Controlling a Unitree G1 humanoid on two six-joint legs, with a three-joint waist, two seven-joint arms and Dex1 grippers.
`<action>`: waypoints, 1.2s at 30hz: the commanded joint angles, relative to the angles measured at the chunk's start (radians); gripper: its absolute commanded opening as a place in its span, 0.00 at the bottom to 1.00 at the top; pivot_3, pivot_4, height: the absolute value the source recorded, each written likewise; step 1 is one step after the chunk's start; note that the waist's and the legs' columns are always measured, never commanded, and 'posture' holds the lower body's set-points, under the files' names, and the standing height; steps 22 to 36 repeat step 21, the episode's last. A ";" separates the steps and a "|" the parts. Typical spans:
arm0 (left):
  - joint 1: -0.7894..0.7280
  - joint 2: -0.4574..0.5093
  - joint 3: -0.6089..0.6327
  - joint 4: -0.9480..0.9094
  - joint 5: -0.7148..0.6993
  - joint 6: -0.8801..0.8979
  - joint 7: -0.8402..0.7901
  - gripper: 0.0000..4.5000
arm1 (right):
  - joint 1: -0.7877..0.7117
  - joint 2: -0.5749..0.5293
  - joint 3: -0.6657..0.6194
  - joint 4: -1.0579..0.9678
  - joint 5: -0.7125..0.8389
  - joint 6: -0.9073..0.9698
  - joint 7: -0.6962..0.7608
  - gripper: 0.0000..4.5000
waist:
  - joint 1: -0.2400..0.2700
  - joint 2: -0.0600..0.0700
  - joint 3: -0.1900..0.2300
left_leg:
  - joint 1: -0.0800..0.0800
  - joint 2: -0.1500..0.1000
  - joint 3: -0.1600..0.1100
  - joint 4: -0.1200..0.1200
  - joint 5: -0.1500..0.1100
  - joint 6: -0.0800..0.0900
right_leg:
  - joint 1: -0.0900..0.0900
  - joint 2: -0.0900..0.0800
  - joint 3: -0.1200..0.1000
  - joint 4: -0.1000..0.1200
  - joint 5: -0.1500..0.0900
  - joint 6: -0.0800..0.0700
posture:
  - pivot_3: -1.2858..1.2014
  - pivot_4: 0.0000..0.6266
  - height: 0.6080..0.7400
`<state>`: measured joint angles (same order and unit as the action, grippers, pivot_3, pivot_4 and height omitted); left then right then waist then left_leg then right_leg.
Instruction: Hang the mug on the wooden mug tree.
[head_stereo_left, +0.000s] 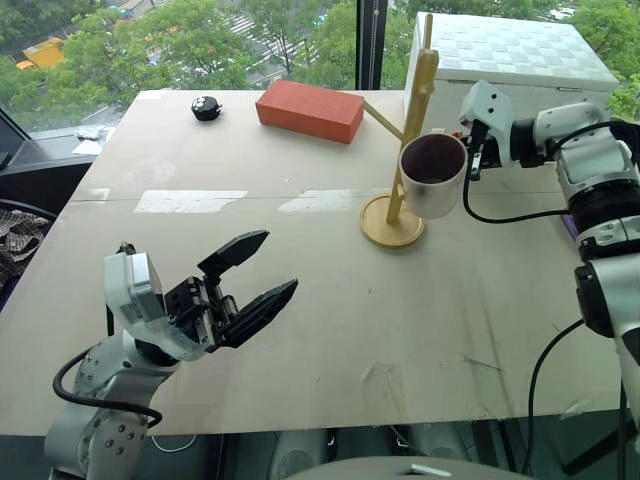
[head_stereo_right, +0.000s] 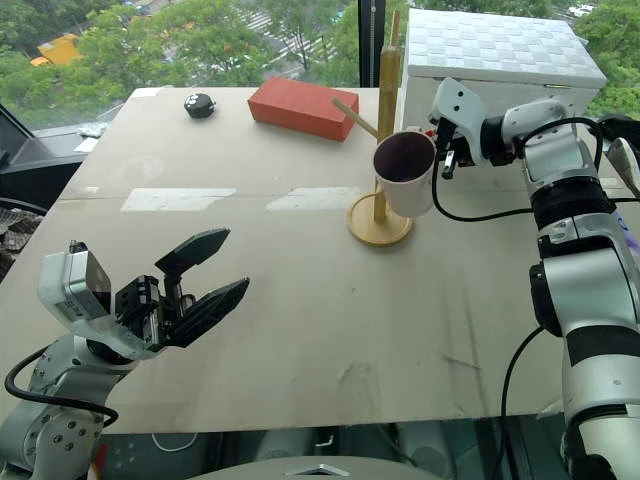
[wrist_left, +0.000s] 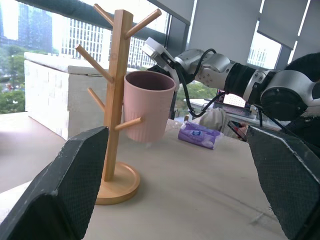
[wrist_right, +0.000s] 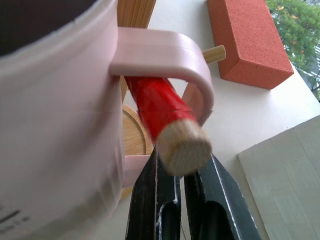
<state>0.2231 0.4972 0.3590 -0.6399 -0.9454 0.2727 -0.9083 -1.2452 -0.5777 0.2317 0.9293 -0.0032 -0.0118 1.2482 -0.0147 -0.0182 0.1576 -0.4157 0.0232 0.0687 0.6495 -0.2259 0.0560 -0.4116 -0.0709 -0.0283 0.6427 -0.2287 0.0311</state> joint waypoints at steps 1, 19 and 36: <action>0.008 -0.012 0.010 -0.052 -0.013 -0.029 0.028 1.00 | -0.018 -0.014 -0.023 0.054 -0.040 -0.097 -0.069 0.29 | 0.002 0.001 0.000 | 0.000 0.000 0.000 0.000 0.000 0.000 | 0.000 0.000 0.000 0.000 0.000 0.000 | 0.52 0.24 1.00; 0.026 0.125 -0.112 0.149 0.255 0.075 0.109 1.00 | 1.292 -0.152 -0.658 -1.368 0.323 0.540 -0.321 0.60 | 0.029 0.002 0.001 | -0.001 0.003 -0.001 -0.003 -0.001 0.001 | -0.001 0.001 -0.001 -0.001 -0.001 0.000 | 0.52 0.24 1.00; 0.012 0.149 -0.113 0.166 0.262 0.088 0.092 1.00 | 1.425 -0.092 -0.671 -1.426 0.317 0.525 -0.369 0.60 | 0.029 0.003 0.001 | 0.000 0.003 -0.001 -0.001 -0.001 0.000 | 0.000 0.000 0.000 -0.001 -0.002 0.002 | 0.52 0.24 1.00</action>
